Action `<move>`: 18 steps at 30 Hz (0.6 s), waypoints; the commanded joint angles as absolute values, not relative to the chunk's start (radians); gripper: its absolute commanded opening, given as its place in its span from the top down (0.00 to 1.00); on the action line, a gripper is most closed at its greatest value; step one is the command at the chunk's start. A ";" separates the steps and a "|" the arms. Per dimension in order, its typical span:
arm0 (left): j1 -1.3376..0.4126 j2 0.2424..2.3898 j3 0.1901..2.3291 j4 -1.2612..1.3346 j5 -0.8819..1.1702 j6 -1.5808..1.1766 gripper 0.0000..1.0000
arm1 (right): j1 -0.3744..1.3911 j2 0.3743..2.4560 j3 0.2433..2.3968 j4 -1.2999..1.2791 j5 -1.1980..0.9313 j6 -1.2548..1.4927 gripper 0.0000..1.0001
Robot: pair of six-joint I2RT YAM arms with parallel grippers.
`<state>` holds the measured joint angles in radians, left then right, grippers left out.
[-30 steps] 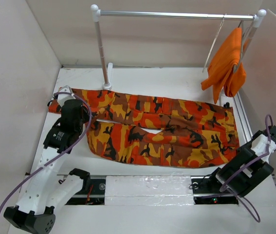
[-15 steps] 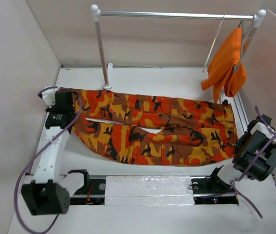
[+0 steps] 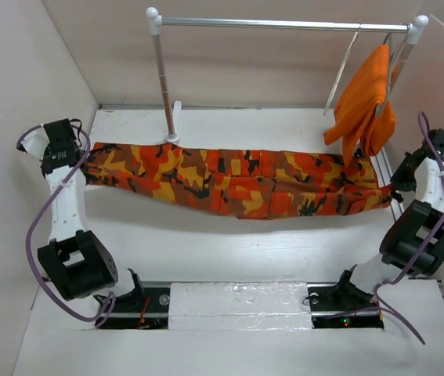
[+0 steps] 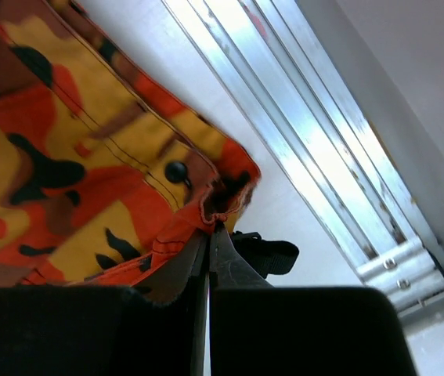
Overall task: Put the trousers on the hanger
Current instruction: Fold the trousers at the center of the board.
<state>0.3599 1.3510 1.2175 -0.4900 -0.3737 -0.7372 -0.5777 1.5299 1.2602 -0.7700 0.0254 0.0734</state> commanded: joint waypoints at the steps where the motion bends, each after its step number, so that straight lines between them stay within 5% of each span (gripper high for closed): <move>1: 0.368 1.410 1.321 -0.422 -0.423 -0.747 1.00 | -0.574 1.587 1.365 -0.672 0.009 0.074 1.00; 13: 0.316 1.960 1.802 -0.514 -0.477 -0.603 1.00 | -0.499 1.962 1.804 -0.604 -0.124 0.115 1.00; 14: 0.307 1.997 1.895 -0.518 -0.488 -0.597 1.00 | -0.489 1.968 1.789 -0.530 -0.158 0.142 0.89; 15: 0.307 2.008 1.896 -0.518 -0.488 -0.575 0.96 | -0.489 1.968 1.789 -0.529 -0.158 0.143 0.89; 16: 0.307 2.017 1.926 -0.515 -0.470 -0.572 0.88 | -0.489 1.956 1.737 -0.468 -0.182 0.164 0.71; 18: 0.307 2.017 1.925 -0.508 -0.469 -0.569 0.81 | -0.489 1.924 1.705 -0.436 -0.192 0.192 0.62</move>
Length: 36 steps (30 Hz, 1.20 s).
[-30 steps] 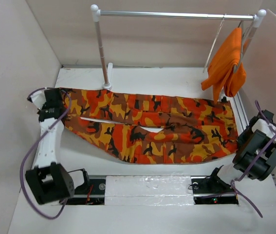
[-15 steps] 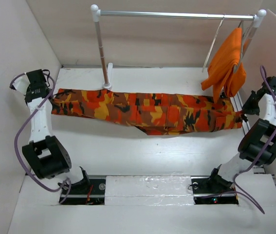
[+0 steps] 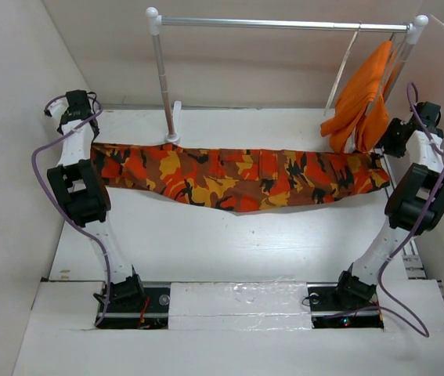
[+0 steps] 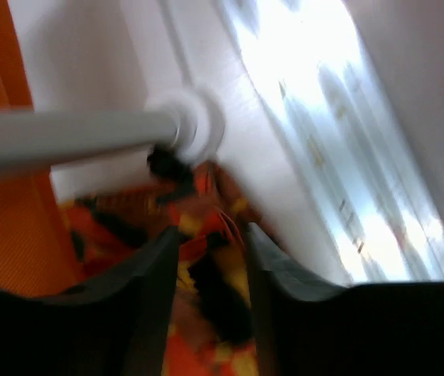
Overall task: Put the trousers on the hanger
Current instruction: Fold the trousers at the center of the board.
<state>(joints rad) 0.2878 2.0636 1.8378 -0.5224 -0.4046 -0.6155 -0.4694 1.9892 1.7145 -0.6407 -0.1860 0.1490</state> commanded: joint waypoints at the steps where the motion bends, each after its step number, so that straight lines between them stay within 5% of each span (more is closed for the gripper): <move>1: 0.307 2.014 1.924 -0.505 -0.457 -0.568 0.69 | -0.489 1.908 1.631 -0.360 -0.213 0.199 0.52; 2: 0.307 2.011 1.916 -0.499 -0.437 -0.560 0.54 | -0.489 1.896 1.599 -0.318 -0.234 0.213 0.34; 3: 0.307 2.002 1.911 -0.496 -0.416 -0.549 0.36 | -0.489 1.887 1.576 -0.316 -0.256 0.216 0.28; 5: 0.307 1.977 1.867 -0.503 -0.397 -0.560 0.26 | -0.515 1.856 1.533 -0.351 -0.275 0.204 0.17; 14: 0.066 1.550 1.287 -0.295 -0.399 -0.581 0.27 | -0.601 1.509 1.185 -0.273 -0.319 0.155 0.14; 18: 0.011 1.499 1.148 -0.305 -0.373 -0.675 0.34 | -0.585 1.326 1.001 -0.270 -0.253 0.135 0.42; 19: 0.035 1.500 1.111 -0.305 -0.336 -0.680 0.37 | -0.534 1.293 0.973 -0.262 -0.223 0.135 0.82; 20: 0.035 1.502 1.094 -0.293 -0.312 -0.675 0.39 | -0.502 1.260 0.951 -0.261 -0.204 0.133 0.93; 22: 0.035 1.511 1.071 -0.278 -0.232 -0.652 0.54 | -0.445 1.195 0.892 -0.278 -0.181 0.123 1.00; 25: 0.003 1.517 1.037 -0.272 -0.158 -0.640 0.61 | -0.310 1.163 0.819 -0.245 -0.225 0.121 1.00; 27: -0.009 1.509 0.997 -0.241 -0.076 -0.637 0.59 | -0.200 1.172 0.760 -0.244 -0.258 0.121 0.72; 28: -0.009 1.506 0.962 -0.236 -0.017 -0.637 0.57 | -0.171 1.178 0.737 -0.229 -0.255 0.129 0.43; 29: -0.009 1.503 0.938 -0.229 -0.006 -0.634 0.55 | -0.146 1.183 0.685 -0.201 -0.255 0.139 0.31; 31: -0.018 1.505 0.892 -0.195 0.084 -0.627 0.48 | -0.129 1.198 0.651 -0.147 -0.265 0.187 0.17; 36: -0.029 1.587 0.862 -0.164 0.109 -0.601 0.37 | -0.141 1.311 0.594 -0.010 -0.302 0.284 0.11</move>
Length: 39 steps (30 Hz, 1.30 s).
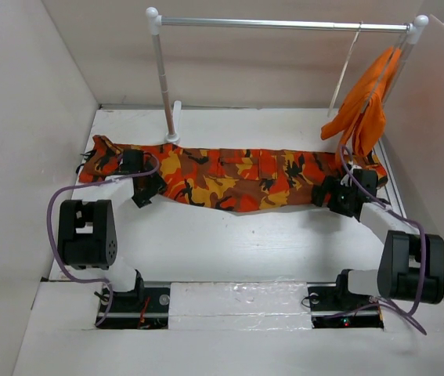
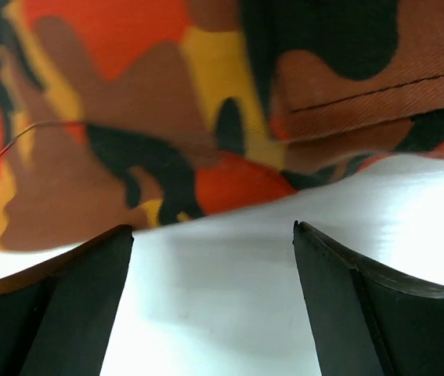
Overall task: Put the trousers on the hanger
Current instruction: Fold the trousers at the center of the board.
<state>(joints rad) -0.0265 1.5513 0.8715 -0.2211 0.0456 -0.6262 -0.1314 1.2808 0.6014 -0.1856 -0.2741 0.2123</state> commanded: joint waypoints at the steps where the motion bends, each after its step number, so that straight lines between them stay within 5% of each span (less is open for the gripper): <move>1: -0.029 1.609 0.870 -0.164 0.109 -0.600 0.36 | -0.152 1.330 0.591 0.029 -0.284 0.294 0.11; 3: -0.029 1.661 0.880 -0.152 0.114 -0.603 0.37 | -0.152 1.398 0.597 0.102 -0.256 0.331 0.12; 5: -0.029 1.683 0.894 -0.143 0.104 -0.612 0.42 | -0.164 1.449 0.604 0.162 -0.282 0.376 0.24; 6: -0.029 1.693 0.899 -0.138 0.097 -0.615 0.58 | -0.164 1.477 0.603 0.205 -0.281 0.386 0.36; 7: -0.029 1.697 0.905 -0.134 0.080 -0.629 0.72 | -0.164 1.476 0.595 0.209 -0.262 0.399 0.74; 8: -0.029 1.707 0.929 -0.161 0.037 -0.638 0.94 | -0.164 1.423 0.569 0.169 -0.244 0.397 0.95; 11: -0.029 1.710 0.933 -0.187 0.011 -0.640 1.00 | -0.186 1.363 0.548 0.065 -0.226 0.350 0.99; 20: -0.029 1.508 0.718 -0.238 0.044 -0.634 1.00 | -0.550 0.855 0.488 -0.521 -0.252 -0.024 1.00; 26: -0.040 1.360 0.626 -0.325 0.158 -0.647 1.00 | -0.551 0.859 0.615 -0.692 -0.209 -0.081 0.98; 28: -0.060 1.303 0.647 -0.354 0.164 -0.647 0.80 | -0.510 0.896 0.705 -0.680 -0.218 -0.118 0.51; 29: -0.060 1.284 0.679 -0.363 0.169 -0.652 0.57 | -0.487 0.961 0.736 -0.663 -0.228 -0.130 0.38; 31: -0.060 1.247 0.744 -0.406 0.141 -0.646 0.43 | -0.463 1.026 0.862 -0.660 -0.319 -0.172 0.25; 33: -0.060 1.233 0.860 -0.443 0.082 -0.631 0.36 | -0.440 1.071 0.935 -0.669 -0.371 -0.158 0.26; 37: -0.035 1.174 0.988 -0.485 -0.130 -0.623 0.40 | -0.289 1.029 0.988 -0.617 -0.344 -0.069 0.32; 38: 0.018 1.161 0.997 -0.474 -0.153 -0.626 0.43 | -0.220 1.020 0.976 -0.579 -0.348 -0.061 0.37; 39: 0.044 1.155 0.999 -0.459 -0.199 -0.630 0.47 | -0.187 1.011 0.959 -0.548 -0.376 -0.055 0.59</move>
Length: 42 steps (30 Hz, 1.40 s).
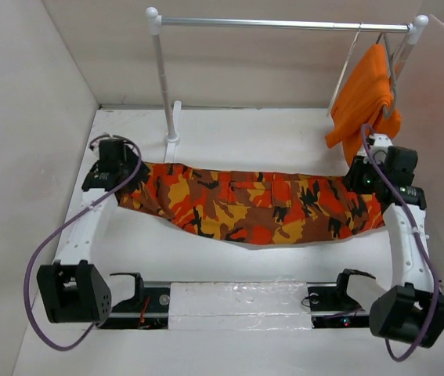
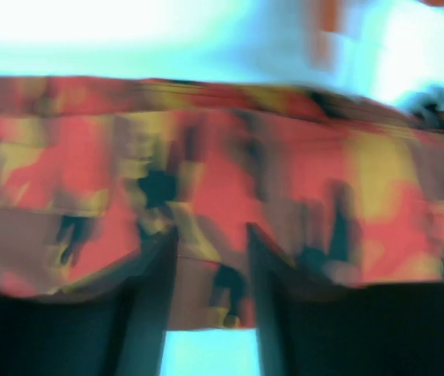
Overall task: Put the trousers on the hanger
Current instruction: Fold the trousers at the center of the board.
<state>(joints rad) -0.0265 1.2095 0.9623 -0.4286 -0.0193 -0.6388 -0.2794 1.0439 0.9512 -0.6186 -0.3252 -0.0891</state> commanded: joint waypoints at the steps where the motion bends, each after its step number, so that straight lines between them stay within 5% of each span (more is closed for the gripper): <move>1: 0.064 1.158 0.999 -0.439 -0.228 -0.646 0.53 | -0.151 0.997 0.934 -0.511 -0.393 -0.034 0.76; 2: 0.081 1.173 1.003 -0.439 -0.254 -0.656 0.75 | -0.071 0.994 0.878 -0.438 -0.403 -0.023 0.94; 3: 0.131 1.192 1.020 -0.439 -0.250 -0.661 0.84 | -0.031 1.002 0.858 -0.410 -0.431 -0.020 1.00; 5: 0.179 1.248 1.037 -0.414 -0.203 -0.660 1.00 | 0.049 1.044 0.830 -0.356 -0.468 -0.043 1.00; 7: 0.247 1.310 1.043 -0.367 -0.157 -0.644 0.98 | 0.162 1.080 0.838 -0.359 -0.480 -0.080 1.00; 9: 0.297 1.365 1.074 -0.379 -0.101 -0.637 0.78 | 0.257 1.115 0.847 -0.341 -0.466 -0.112 0.97; 11: 0.360 1.439 1.072 -0.368 -0.054 -0.634 0.57 | 0.297 1.137 0.854 -0.357 -0.445 -0.156 0.82; 12: 0.374 1.457 1.066 -0.361 -0.042 -0.634 0.56 | 0.313 1.141 0.847 -0.353 -0.446 -0.169 0.67; 14: 0.374 1.518 1.066 -0.328 -0.032 -0.612 0.56 | 0.334 1.149 0.836 -0.351 -0.451 -0.198 0.61; 22: 0.374 1.677 1.080 -0.253 -0.051 -0.652 0.56 | 0.390 1.193 0.746 -0.295 -0.526 -0.225 0.60; 26: 0.374 1.720 1.103 -0.236 -0.031 -0.684 0.61 | 0.411 1.203 0.723 -0.287 -0.534 -0.227 0.60; 33: 0.374 1.720 1.132 -0.221 -0.057 -0.684 1.00 | 0.411 1.215 0.709 -0.284 -0.532 -0.221 0.61; 42: 0.374 1.498 1.175 -0.319 -0.213 -0.629 1.00 | 0.347 1.259 0.703 -0.296 -0.521 -0.251 0.61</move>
<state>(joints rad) 0.3729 1.6264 1.1400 -0.3096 -0.1181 -0.6643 0.3706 1.2434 0.7040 -0.3317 -0.5053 -0.2188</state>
